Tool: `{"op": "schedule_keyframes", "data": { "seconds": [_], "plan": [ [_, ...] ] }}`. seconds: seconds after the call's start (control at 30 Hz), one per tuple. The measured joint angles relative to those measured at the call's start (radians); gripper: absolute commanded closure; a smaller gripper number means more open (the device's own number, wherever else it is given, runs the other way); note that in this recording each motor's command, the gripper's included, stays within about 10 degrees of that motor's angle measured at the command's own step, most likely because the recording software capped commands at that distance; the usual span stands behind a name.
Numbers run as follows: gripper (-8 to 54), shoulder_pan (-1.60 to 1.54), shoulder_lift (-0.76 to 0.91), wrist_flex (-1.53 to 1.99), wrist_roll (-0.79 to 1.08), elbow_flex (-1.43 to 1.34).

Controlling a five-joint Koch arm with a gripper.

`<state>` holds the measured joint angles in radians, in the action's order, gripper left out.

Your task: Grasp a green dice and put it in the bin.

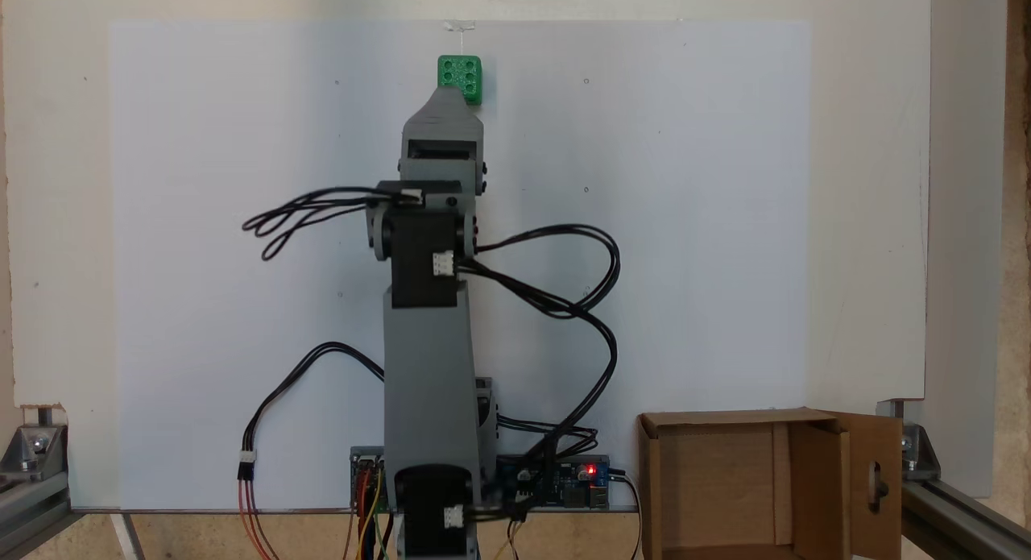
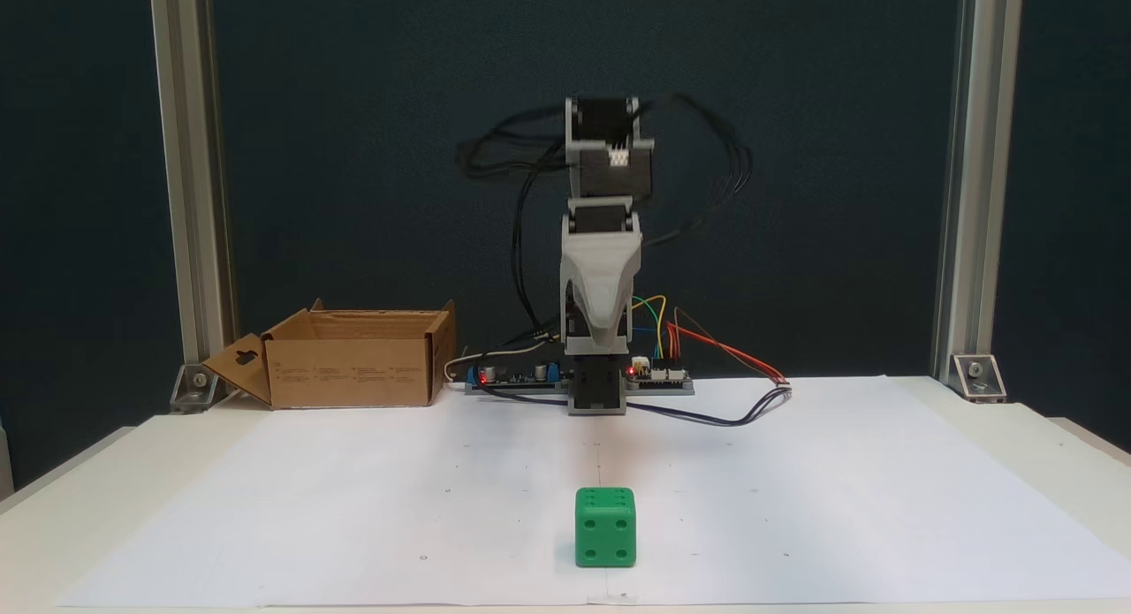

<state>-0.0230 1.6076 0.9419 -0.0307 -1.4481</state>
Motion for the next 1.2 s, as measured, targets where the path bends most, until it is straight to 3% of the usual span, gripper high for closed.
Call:
{"op": "schedule_keyframes", "data": {
  "seconds": [0.6, 0.87, 1.2],
  "plan": [
    [1.5, 0.000, -0.528, 0.434, -0.092, 0.825],
    [1.0, 0.000, -0.686, 0.440, -0.094, 0.894],
    [-0.2, 0.000, -0.712, 0.440, -0.094, 0.894]
  ]
}}
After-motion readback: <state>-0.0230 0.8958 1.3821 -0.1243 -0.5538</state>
